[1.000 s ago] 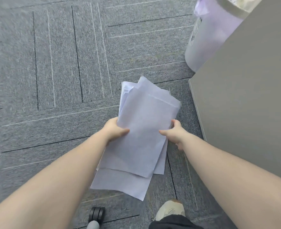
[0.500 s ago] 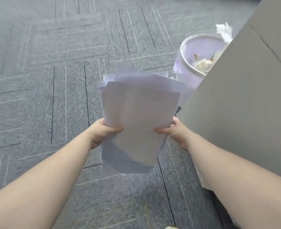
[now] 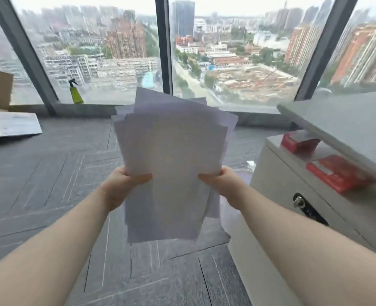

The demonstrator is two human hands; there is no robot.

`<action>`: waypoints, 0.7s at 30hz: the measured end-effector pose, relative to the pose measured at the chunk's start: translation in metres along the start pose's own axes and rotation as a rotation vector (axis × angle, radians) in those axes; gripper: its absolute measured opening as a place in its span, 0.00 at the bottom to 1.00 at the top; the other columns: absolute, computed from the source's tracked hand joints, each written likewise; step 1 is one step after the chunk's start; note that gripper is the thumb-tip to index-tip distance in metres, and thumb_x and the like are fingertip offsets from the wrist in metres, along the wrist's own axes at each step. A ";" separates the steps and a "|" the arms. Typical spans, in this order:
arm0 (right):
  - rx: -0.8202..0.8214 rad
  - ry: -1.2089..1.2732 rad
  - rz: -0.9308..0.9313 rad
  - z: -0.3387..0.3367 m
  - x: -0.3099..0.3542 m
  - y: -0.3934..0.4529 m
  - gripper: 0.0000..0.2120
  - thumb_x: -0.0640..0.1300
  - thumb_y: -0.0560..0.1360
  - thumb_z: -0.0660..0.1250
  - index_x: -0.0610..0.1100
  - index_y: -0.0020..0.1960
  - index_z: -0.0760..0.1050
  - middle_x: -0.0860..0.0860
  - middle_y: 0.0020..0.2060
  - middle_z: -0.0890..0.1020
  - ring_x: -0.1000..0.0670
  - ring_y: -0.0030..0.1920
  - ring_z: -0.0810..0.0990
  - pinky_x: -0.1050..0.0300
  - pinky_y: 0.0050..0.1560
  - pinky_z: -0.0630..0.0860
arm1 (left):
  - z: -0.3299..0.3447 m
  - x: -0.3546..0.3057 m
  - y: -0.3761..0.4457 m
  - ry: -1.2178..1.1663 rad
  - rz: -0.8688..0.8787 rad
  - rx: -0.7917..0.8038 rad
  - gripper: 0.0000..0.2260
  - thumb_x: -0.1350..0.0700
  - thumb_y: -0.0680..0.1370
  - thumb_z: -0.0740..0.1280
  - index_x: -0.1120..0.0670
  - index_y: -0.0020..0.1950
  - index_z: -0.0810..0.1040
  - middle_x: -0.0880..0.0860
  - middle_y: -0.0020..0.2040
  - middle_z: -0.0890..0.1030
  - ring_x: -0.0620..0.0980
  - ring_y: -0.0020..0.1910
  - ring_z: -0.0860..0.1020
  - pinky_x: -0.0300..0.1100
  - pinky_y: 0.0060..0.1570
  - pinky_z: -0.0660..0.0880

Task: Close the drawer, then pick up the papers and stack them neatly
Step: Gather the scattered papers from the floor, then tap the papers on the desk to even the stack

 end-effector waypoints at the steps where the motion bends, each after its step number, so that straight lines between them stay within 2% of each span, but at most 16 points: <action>1: -0.027 -0.012 -0.046 -0.003 0.028 -0.006 0.09 0.38 0.73 0.71 0.43 0.53 0.79 0.53 0.39 0.81 0.54 0.39 0.79 0.63 0.43 0.76 | 0.002 -0.025 -0.005 -0.013 0.042 -0.015 0.06 0.67 0.65 0.75 0.57 0.38 0.85 0.50 0.35 0.87 0.47 0.33 0.84 0.39 0.35 0.82; 3: -0.077 -0.024 -0.121 -0.013 0.081 -0.024 0.08 0.37 0.73 0.71 0.43 0.52 0.79 0.52 0.38 0.81 0.54 0.37 0.79 0.65 0.39 0.78 | 0.010 -0.074 -0.018 -0.037 0.128 -0.036 0.08 0.70 0.70 0.70 0.58 0.40 0.84 0.50 0.34 0.87 0.46 0.32 0.84 0.38 0.34 0.82; 4: -0.095 -0.022 -0.161 -0.019 0.106 -0.035 0.08 0.37 0.72 0.71 0.42 0.52 0.79 0.50 0.39 0.82 0.52 0.39 0.80 0.62 0.43 0.80 | 0.016 -0.097 -0.025 -0.047 0.170 -0.031 0.09 0.71 0.72 0.68 0.58 0.43 0.83 0.49 0.35 0.87 0.45 0.33 0.84 0.38 0.35 0.82; 6: -0.132 -0.030 -0.240 -0.032 0.151 -0.056 0.08 0.39 0.71 0.73 0.43 0.49 0.81 0.47 0.44 0.84 0.47 0.43 0.81 0.51 0.54 0.80 | 0.029 -0.141 -0.042 -0.058 0.261 -0.024 0.10 0.71 0.72 0.67 0.58 0.46 0.81 0.49 0.36 0.87 0.45 0.33 0.84 0.39 0.39 0.83; 7: -0.162 -0.035 -0.275 -0.040 0.170 -0.068 0.06 0.40 0.70 0.73 0.44 0.47 0.81 0.46 0.44 0.84 0.47 0.43 0.81 0.49 0.55 0.80 | 0.036 -0.161 -0.050 -0.059 0.304 -0.025 0.09 0.71 0.72 0.67 0.59 0.46 0.81 0.48 0.36 0.87 0.45 0.33 0.84 0.40 0.41 0.83; 9: -0.213 -0.024 -0.332 -0.059 0.206 -0.094 0.06 0.39 0.70 0.73 0.43 0.47 0.82 0.47 0.43 0.83 0.49 0.40 0.81 0.54 0.48 0.79 | 0.052 -0.199 -0.065 -0.063 0.380 -0.029 0.09 0.70 0.71 0.69 0.60 0.47 0.82 0.50 0.40 0.87 0.47 0.35 0.85 0.43 0.46 0.81; 11: -0.272 -0.010 -0.391 -0.083 0.238 -0.122 0.08 0.39 0.71 0.73 0.41 0.50 0.82 0.47 0.41 0.83 0.50 0.37 0.80 0.58 0.43 0.78 | 0.075 -0.235 -0.081 -0.085 0.442 -0.021 0.12 0.67 0.68 0.73 0.61 0.51 0.82 0.56 0.46 0.86 0.53 0.41 0.84 0.50 0.51 0.81; 14: -0.358 0.023 -0.494 -0.125 0.278 -0.163 0.05 0.37 0.71 0.72 0.42 0.47 0.81 0.44 0.43 0.83 0.46 0.41 0.80 0.50 0.50 0.80 | 0.120 -0.279 -0.105 -0.132 0.514 -0.008 0.21 0.63 0.64 0.74 0.65 0.56 0.79 0.63 0.52 0.83 0.59 0.46 0.82 0.53 0.53 0.80; 16: -0.411 0.039 -0.540 -0.156 0.297 -0.188 0.05 0.37 0.71 0.72 0.41 0.47 0.80 0.43 0.44 0.82 0.46 0.43 0.79 0.49 0.51 0.79 | 0.152 -0.303 -0.117 -0.165 0.570 -0.028 0.18 0.62 0.63 0.76 0.64 0.51 0.79 0.62 0.49 0.83 0.56 0.40 0.83 0.49 0.46 0.82; 18: -0.471 0.046 -0.574 -0.192 0.311 -0.214 0.09 0.38 0.71 0.72 0.37 0.50 0.81 0.42 0.44 0.83 0.46 0.43 0.79 0.50 0.49 0.78 | 0.184 -0.321 -0.126 -0.178 0.616 -0.077 0.12 0.63 0.65 0.77 0.56 0.39 0.75 0.60 0.45 0.82 0.54 0.37 0.81 0.46 0.43 0.82; 21: -0.559 0.025 -0.626 -0.241 0.320 -0.249 0.06 0.39 0.70 0.72 0.41 0.46 0.82 0.36 0.48 0.84 0.44 0.44 0.80 0.42 0.53 0.79 | 0.230 -0.339 -0.135 -0.117 0.648 -0.093 0.16 0.61 0.68 0.76 0.53 0.32 0.68 0.60 0.41 0.81 0.55 0.40 0.78 0.48 0.45 0.77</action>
Point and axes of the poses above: each hand's wrist, its own y-axis towards the middle knuckle, its own z-axis out of the palm, x = y × z, the point moved 3 cm from there along y, towards the middle knuckle
